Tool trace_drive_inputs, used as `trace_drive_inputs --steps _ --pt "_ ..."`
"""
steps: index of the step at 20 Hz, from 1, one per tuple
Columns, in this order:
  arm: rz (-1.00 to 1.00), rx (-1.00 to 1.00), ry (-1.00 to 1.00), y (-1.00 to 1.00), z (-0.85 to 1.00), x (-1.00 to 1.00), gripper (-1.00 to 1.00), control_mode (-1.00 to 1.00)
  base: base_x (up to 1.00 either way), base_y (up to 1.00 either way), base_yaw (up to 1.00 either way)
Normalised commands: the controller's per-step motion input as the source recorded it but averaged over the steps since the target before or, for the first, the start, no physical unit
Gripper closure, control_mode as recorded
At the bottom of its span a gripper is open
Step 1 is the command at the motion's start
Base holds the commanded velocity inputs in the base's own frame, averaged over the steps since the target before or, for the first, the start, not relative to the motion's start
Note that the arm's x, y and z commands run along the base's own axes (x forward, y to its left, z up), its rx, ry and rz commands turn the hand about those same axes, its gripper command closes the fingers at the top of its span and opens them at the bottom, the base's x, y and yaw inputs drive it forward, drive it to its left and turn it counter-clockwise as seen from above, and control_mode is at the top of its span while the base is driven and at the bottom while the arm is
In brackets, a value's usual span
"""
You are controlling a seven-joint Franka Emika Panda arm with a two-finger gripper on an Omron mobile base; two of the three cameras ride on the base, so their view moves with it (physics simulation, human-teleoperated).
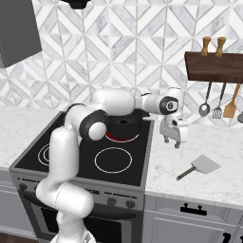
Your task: Put the avocado and lemon wedge in the pot. Retrieve the spatula and lightly stir the vegetables in the pot.
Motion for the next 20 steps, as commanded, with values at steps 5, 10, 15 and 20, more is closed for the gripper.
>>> trace_drive_inputs --steps 5,10,15,20 --pt "-0.11 0.00 -0.02 -0.19 -0.06 -0.35 -1.00 -1.00 0.00 0.00 0.00" --pt "0.00 0.00 0.00 0.00 -0.17 -0.50 -1.00 -1.00 0.00 0.00 0.00" --pt "0.00 0.00 -0.11 0.00 -0.24 -0.44 -1.00 -1.00 0.00 0.00 0.00" --pt "0.00 0.00 -0.16 0.00 0.00 -0.44 -1.00 -1.00 0.00 0.00 0.00"
